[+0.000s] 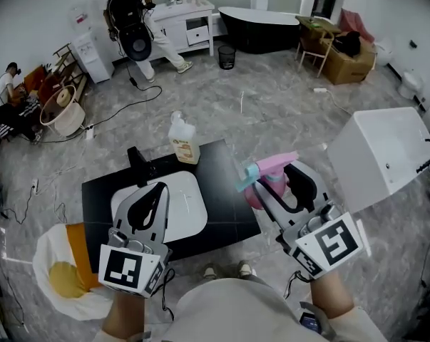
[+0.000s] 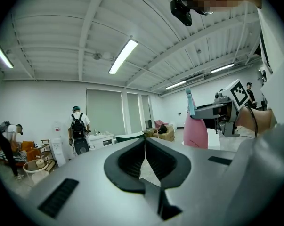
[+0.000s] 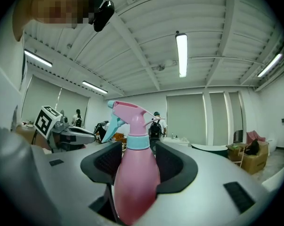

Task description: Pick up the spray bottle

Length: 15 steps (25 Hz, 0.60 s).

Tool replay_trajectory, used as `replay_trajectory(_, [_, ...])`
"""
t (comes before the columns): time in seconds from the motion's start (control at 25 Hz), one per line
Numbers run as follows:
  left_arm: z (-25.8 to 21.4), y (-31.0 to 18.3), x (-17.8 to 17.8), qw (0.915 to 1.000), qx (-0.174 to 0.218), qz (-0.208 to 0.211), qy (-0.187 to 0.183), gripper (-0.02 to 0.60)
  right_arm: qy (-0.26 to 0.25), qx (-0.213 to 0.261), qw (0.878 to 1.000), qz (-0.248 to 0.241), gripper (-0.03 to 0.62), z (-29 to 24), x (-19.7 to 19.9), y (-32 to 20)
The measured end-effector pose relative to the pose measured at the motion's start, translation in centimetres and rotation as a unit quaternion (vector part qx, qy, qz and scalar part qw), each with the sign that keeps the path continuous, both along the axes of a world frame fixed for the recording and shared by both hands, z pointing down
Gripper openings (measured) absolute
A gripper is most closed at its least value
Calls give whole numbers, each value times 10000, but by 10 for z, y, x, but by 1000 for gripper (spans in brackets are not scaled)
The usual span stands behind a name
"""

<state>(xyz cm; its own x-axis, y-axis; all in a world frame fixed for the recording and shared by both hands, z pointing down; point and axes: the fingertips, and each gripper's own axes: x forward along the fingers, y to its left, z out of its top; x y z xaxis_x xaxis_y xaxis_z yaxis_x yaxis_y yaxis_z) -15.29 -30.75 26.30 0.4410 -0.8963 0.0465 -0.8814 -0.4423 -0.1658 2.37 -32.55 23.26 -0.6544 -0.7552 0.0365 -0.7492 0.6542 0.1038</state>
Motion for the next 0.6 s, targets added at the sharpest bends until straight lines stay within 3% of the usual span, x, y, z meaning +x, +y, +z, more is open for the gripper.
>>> replay_trajectory(0.6, [46, 23, 28, 9989, -451, 86, -95, 23, 474, -640, 9966, -200, 247, 67, 11, 37])
